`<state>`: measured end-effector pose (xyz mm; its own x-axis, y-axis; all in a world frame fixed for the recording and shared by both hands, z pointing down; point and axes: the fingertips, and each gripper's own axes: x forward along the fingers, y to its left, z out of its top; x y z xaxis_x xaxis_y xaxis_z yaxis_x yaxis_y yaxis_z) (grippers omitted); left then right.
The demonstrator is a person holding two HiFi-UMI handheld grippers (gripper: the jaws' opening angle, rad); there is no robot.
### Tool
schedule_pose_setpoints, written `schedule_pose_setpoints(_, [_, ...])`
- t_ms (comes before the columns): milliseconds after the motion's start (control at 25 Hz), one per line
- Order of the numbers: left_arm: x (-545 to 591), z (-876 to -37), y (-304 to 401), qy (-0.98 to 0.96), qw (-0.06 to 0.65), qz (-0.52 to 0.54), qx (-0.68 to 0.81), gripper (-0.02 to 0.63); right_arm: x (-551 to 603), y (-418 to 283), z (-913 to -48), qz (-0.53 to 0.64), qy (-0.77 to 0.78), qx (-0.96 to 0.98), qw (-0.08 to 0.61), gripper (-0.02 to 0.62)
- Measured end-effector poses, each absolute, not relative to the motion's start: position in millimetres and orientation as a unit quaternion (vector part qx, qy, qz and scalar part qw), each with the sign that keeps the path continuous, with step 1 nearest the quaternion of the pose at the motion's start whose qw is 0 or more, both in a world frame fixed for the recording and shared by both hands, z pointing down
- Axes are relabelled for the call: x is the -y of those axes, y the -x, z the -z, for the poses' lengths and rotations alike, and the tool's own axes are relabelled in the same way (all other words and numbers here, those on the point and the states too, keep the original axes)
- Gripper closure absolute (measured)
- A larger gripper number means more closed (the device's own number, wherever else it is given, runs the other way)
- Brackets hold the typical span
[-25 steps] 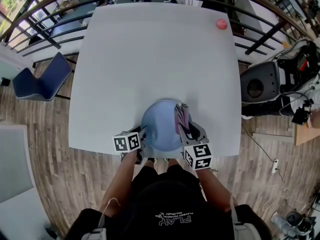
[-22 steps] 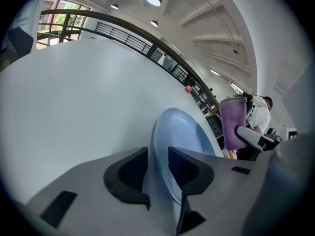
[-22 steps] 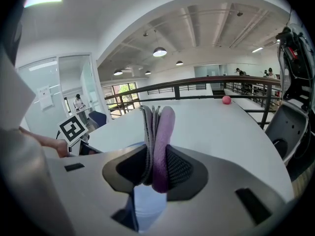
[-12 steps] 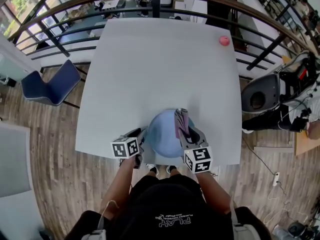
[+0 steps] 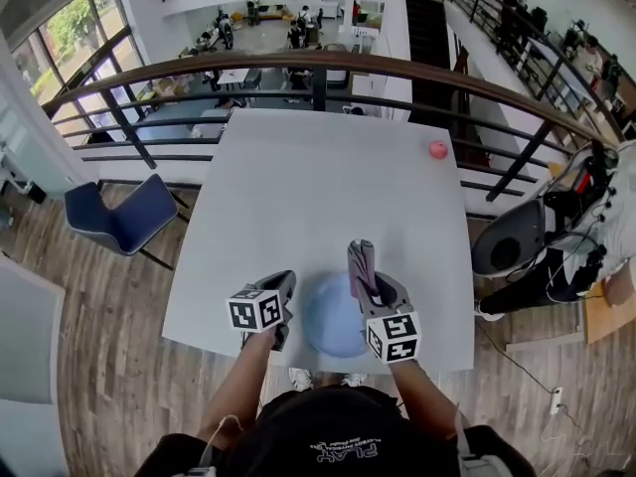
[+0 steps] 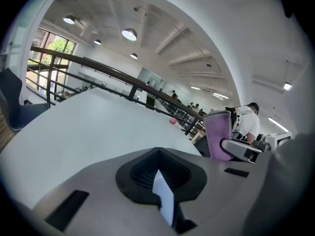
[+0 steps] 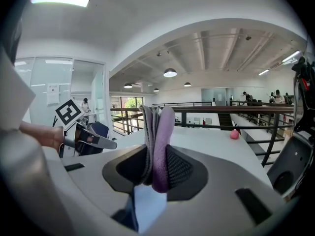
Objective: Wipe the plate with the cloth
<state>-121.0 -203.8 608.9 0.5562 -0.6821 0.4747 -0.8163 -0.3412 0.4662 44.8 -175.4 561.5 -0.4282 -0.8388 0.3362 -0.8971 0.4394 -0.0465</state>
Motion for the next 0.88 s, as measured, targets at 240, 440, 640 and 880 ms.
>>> schedule_pose_setpoints(240, [220,-554,115,-0.840,0.260,-0.086,0.468,0.594,189,-40,-525,-0.078,-0.523,0.843,0.102,0.480])
schedule_pose_setpoints(440, [230,-510,119,-0.852,0.180,-0.082,0.484,0.594,191,-32,-506,-0.071,-0.525,0.843,0.089,0.480])
schedule_pose_setpoints(640, [223,-484,113,-0.863,0.170,-0.011,0.475,0.594,189,-29,-494,-0.064,-0.525,0.844,0.084,0.480])
schedule_pose_setpoints(880, [220,-477,107,-0.865,0.158,0.005,0.477,0.594,191,-37,-491,-0.058,-0.532,0.839,0.097,0.485])
